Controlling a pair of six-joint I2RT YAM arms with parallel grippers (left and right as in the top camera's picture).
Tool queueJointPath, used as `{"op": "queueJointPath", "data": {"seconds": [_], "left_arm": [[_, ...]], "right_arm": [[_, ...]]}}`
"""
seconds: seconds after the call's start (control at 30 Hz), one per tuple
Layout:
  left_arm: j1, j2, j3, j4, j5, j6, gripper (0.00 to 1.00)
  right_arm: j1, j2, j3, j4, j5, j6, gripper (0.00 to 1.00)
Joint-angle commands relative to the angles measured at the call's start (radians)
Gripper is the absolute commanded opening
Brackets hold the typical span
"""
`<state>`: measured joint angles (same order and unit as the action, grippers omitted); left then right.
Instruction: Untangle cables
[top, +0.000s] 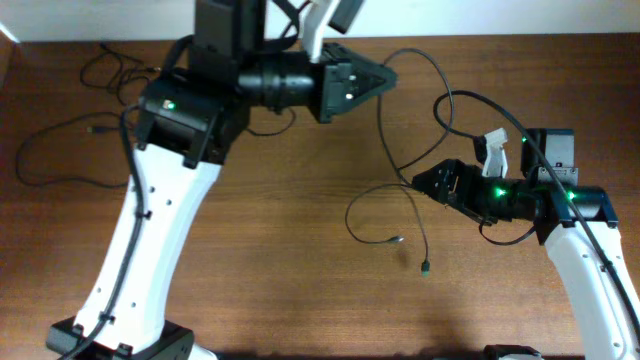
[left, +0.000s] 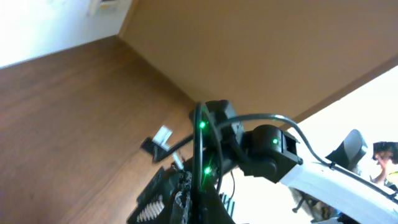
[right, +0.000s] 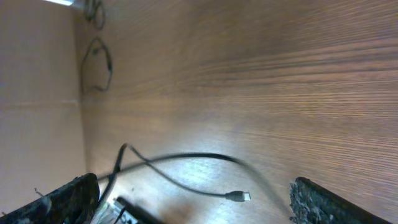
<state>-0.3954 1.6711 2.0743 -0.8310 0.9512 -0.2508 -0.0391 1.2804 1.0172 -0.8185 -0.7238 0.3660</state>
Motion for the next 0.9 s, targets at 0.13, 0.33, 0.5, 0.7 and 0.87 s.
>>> {"op": "queueJointPath", "data": {"seconds": [0.13, 0.33, 0.5, 0.7, 0.87], "left_arm": [[0.056, -0.033, 0.021, -0.205, -0.399, -0.026, 0.00], [0.056, -0.033, 0.021, -0.237, -0.452, -0.048, 0.00], [0.055, -0.015, 0.021, -0.306, -0.463, -0.048, 0.00], [0.028, 0.027, 0.021, -0.426, -0.444, -0.013, 0.00], [-0.060, 0.049, 0.021, -0.473, -0.421, 0.036, 0.00]], "right_arm": [[0.005, 0.002, 0.004, 0.000, 0.056, 0.035, 0.98], [0.005, 0.002, 0.004, 0.002, 0.022, 0.035, 0.98], [0.005, 0.002, 0.004, 0.148, -0.233, 0.032, 0.98], [0.006, 0.002, 0.004, 0.294, -0.347, 0.036, 0.98], [0.006, 0.002, 0.004, 0.311, -0.350, 0.036, 0.98]]}}
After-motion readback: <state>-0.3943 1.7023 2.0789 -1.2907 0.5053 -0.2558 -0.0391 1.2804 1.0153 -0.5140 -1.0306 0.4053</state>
